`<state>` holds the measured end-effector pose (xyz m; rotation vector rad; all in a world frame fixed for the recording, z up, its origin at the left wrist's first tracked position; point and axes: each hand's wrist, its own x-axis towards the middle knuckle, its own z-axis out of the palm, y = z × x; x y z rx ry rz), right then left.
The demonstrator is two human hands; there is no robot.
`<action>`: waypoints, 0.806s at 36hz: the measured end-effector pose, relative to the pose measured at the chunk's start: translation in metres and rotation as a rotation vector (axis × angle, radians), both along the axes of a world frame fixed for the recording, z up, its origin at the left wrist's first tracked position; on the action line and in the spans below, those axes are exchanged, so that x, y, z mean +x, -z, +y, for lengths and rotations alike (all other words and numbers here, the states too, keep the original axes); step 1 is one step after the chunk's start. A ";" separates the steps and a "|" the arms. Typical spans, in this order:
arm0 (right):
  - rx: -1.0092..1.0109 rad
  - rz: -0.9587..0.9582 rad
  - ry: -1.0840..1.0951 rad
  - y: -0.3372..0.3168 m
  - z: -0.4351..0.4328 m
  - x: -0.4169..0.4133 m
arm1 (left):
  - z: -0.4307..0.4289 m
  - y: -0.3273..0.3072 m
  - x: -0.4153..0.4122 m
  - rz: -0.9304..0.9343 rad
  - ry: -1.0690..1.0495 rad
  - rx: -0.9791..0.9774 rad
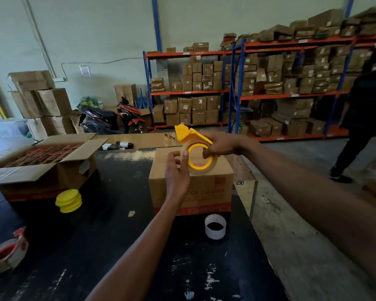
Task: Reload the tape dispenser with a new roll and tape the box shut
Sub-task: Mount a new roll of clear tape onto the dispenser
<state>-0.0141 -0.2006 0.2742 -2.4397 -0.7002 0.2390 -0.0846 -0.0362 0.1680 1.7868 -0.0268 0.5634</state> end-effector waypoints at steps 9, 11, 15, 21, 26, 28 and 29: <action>0.057 0.002 -0.013 -0.009 -0.011 0.004 | 0.027 -0.008 -0.008 0.513 0.566 -0.331; 0.082 -0.002 -0.019 -0.011 -0.011 0.005 | 0.024 -0.006 -0.014 0.526 0.626 -0.393; 0.092 -0.037 -0.036 -0.015 -0.009 0.002 | 0.012 -0.008 -0.021 0.501 0.669 -0.577; 0.104 -0.042 -0.057 -0.021 -0.012 -0.003 | 0.012 -0.005 -0.015 0.477 0.606 -0.552; 0.158 -0.019 -0.035 -0.020 -0.020 -0.003 | 0.018 -0.007 -0.014 0.367 0.572 -0.542; 0.158 -0.015 -0.036 -0.021 -0.022 -0.004 | 0.023 -0.009 -0.013 0.350 0.548 -0.548; 0.149 -0.013 -0.039 -0.021 -0.023 -0.005 | 0.026 -0.011 -0.013 0.345 0.532 -0.548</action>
